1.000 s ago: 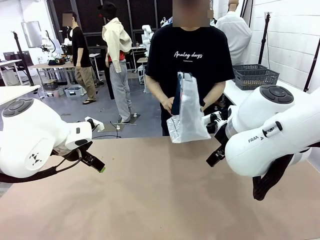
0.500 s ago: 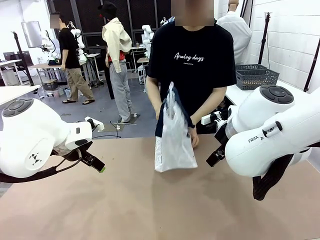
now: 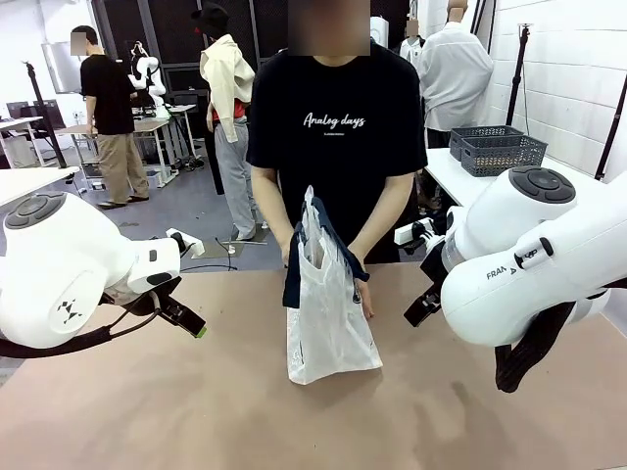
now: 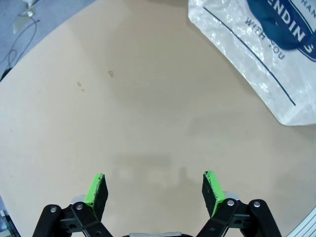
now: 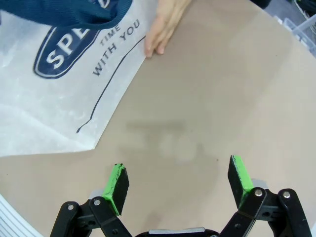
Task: Transfer purchased items from the store into the shopping bag.
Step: Open the Reusable shopping bag in the center of the table.
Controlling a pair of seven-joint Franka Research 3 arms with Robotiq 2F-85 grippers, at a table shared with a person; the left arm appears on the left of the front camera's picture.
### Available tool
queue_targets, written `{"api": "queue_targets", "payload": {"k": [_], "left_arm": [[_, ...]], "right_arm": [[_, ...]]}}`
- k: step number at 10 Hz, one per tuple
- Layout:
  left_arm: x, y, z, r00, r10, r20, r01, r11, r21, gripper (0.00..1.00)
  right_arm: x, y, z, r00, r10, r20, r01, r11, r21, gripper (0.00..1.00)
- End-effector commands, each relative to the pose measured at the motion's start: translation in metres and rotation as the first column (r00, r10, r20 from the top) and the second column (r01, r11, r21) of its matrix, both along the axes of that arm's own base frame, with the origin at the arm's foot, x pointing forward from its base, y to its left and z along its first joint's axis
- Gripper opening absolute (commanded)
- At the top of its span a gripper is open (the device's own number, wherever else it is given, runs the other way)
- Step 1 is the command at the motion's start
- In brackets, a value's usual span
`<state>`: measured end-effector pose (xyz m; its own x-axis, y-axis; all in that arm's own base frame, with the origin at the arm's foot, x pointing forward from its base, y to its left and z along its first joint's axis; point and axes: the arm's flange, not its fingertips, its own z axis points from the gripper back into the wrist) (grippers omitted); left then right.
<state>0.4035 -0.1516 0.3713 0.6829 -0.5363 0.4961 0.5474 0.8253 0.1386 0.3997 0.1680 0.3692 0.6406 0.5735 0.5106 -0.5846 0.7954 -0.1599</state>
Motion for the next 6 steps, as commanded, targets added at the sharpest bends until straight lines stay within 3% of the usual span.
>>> {"api": "queue_targets", "payload": {"k": [1, 6], "left_arm": [[0.000, 0.001, 0.000, 1.000, 0.002, 0.000, -0.002, 1.000, 0.000, 1.00], [-0.015, -0.007, 0.034, 0.989, -0.115, -0.096, 0.105, 0.989, -0.100, 1.00]], "right_arm": [[-0.001, -0.001, 0.000, 1.000, 0.000, -0.009, 0.000, 1.000, -0.004, 1.00], [0.001, 0.012, 0.027, 0.990, 0.121, -0.067, -0.111, 0.985, 0.134, 1.00]]}}
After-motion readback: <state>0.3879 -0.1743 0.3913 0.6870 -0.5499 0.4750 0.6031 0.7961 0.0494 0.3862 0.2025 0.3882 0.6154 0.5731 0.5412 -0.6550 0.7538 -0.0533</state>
